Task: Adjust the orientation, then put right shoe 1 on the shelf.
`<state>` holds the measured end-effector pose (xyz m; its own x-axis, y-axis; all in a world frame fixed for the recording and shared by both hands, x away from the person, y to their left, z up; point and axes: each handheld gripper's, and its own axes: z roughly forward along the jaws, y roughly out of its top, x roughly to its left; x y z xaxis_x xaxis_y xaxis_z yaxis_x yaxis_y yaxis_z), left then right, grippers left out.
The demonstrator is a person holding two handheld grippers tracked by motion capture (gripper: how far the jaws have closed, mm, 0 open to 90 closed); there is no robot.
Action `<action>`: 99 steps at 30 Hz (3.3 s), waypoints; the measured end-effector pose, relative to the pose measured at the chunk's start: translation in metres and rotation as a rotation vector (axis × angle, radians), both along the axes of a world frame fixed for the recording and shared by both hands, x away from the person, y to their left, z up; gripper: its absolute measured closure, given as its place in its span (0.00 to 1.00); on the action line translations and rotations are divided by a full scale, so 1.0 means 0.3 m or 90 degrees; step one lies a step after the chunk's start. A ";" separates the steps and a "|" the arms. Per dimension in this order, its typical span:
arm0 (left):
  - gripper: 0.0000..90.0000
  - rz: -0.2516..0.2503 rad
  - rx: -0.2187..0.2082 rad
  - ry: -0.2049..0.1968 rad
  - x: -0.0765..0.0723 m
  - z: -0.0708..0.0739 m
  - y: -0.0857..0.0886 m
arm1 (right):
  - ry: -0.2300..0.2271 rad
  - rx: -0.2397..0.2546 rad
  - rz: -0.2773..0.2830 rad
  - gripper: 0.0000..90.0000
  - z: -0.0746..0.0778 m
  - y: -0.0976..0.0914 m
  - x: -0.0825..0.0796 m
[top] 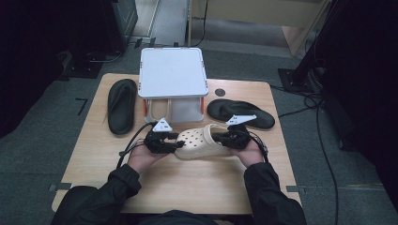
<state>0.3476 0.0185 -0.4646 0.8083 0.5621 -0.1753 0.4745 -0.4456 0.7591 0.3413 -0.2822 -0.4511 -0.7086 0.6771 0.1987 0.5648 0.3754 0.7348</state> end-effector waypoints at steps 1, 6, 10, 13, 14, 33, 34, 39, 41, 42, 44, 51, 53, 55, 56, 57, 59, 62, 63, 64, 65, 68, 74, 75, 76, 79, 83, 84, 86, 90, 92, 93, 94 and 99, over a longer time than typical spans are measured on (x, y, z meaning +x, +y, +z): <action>0.60 0.000 -0.004 0.005 0.004 0.000 0.001 | -0.004 0.003 0.005 0.92 -0.002 0.004 -0.009; 0.60 -0.003 -0.001 0.003 0.020 0.001 -0.003 | 0.002 0.011 0.010 0.93 0.004 0.012 -0.041; 0.60 -0.003 0.001 0.003 0.032 -0.002 -0.005 | 0.009 0.010 0.014 0.94 0.006 0.024 -0.058; 0.60 0.001 0.000 0.001 0.039 -0.005 -0.009 | 0.007 0.011 0.022 0.94 0.010 0.034 -0.072; 0.61 0.002 -0.002 0.001 0.043 -0.006 -0.011 | 0.010 0.012 0.024 0.94 0.011 0.038 -0.076; 0.64 0.000 0.007 0.044 0.041 -0.026 0.016 | 0.004 0.021 0.051 0.95 0.007 0.157 -0.113; 0.64 -0.003 0.009 0.045 0.041 -0.030 0.011 | 0.005 0.023 0.049 0.95 0.006 0.158 -0.113; 0.65 0.003 0.001 0.036 0.051 -0.034 0.009 | 0.010 0.033 0.059 0.96 -0.001 0.175 -0.114; 0.65 0.012 -0.003 0.037 0.062 -0.035 0.012 | 0.008 0.032 0.066 0.95 -0.004 0.193 -0.120; 0.65 0.016 -0.003 0.035 0.068 -0.035 0.013 | 0.005 0.032 0.069 0.95 -0.005 0.202 -0.122; 0.65 0.017 -0.003 0.032 0.080 -0.036 0.013 | 0.000 0.038 0.075 0.95 -0.008 0.215 -0.123; 0.65 0.017 -0.018 0.031 0.097 -0.039 0.013 | 0.004 0.044 0.084 0.91 -0.003 0.226 -0.128; 0.64 0.017 -0.018 0.030 0.101 -0.037 0.012 | 0.004 0.050 0.091 0.90 0.007 0.220 -0.133; 0.63 0.014 -0.022 0.031 0.105 -0.030 0.015 | -0.005 0.060 0.097 0.89 0.020 0.214 -0.141; 0.63 0.012 -0.024 0.030 0.107 -0.026 0.018 | -0.012 0.063 0.096 0.89 0.030 0.209 -0.144; 0.63 0.013 -0.029 0.031 0.108 -0.020 0.022 | -0.014 0.070 0.097 0.88 0.041 0.204 -0.145; 0.63 0.012 -0.033 0.033 0.109 -0.011 0.029 | -0.029 0.076 0.093 0.86 0.061 0.189 -0.146; 0.62 0.008 -0.035 0.038 0.110 0.006 0.043 | -0.046 0.075 0.090 0.82 0.077 0.170 -0.144; 0.61 0.008 -0.034 0.039 0.110 0.011 0.047 | -0.051 0.074 0.089 0.79 0.082 0.162 -0.143; 0.60 0.007 -0.035 0.040 0.110 0.017 0.052 | -0.056 0.075 0.089 0.75 0.084 0.156 -0.142; 0.60 0.008 -0.036 0.040 0.109 0.022 0.056 | -0.059 0.075 0.087 0.70 0.085 0.151 -0.141; 0.58 0.006 -0.042 0.032 0.105 0.044 0.071 | -0.063 0.052 0.086 0.63 0.068 0.147 -0.129; 0.56 0.010 -0.051 0.030 0.100 0.076 0.106 | -0.052 0.012 0.074 0.56 0.013 0.157 -0.106; 0.56 0.010 -0.049 0.033 0.101 0.083 0.109 | -0.051 0.007 0.077 0.56 0.005 0.160 -0.102; 0.55 0.008 -0.047 0.029 0.099 0.094 0.114 | -0.051 0.003 0.078 0.56 0.000 0.163 -0.101; 0.54 0.008 -0.052 0.016 0.096 0.123 0.131 | -0.064 -0.012 0.071 0.57 -0.013 0.173 -0.097; 0.54 0.012 -0.051 0.012 0.100 0.142 0.149 | -0.070 -0.007 0.061 0.62 -0.018 0.170 -0.093; 0.54 0.014 -0.054 0.014 0.101 0.144 0.153 | -0.069 -0.005 0.060 0.64 -0.020 0.169 -0.093; 0.54 0.014 -0.046 0.018 0.105 0.150 0.157 | -0.077 -0.005 0.058 0.65 -0.024 0.168 -0.094; 0.54 0.016 -0.051 0.013 0.108 0.166 0.166 | -0.099 -0.028 0.049 0.68 -0.023 0.179 -0.103; 0.54 0.020 -0.056 0.010 0.112 0.174 0.176 | -0.104 -0.034 0.047 0.70 -0.022 0.182 -0.105; 0.54 0.022 -0.057 0.008 0.114 0.177 0.179 | -0.106 -0.036 0.043 0.72 -0.021 0.183 -0.105; 0.54 0.024 -0.059 0.008 0.117 0.181 0.185 | -0.104 -0.034 0.040 0.73 -0.020 0.183 -0.106; 0.54 0.032 -0.070 0.005 0.126 0.202 0.208 | -0.100 -0.044 0.018 0.78 -0.002 0.183 -0.101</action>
<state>0.3853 0.0809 -0.4040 0.7784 0.5784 -0.2442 0.4995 -0.3350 0.7989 0.3109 -0.2272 -0.4516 -0.7462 0.6647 0.0368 0.4330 0.4426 0.7853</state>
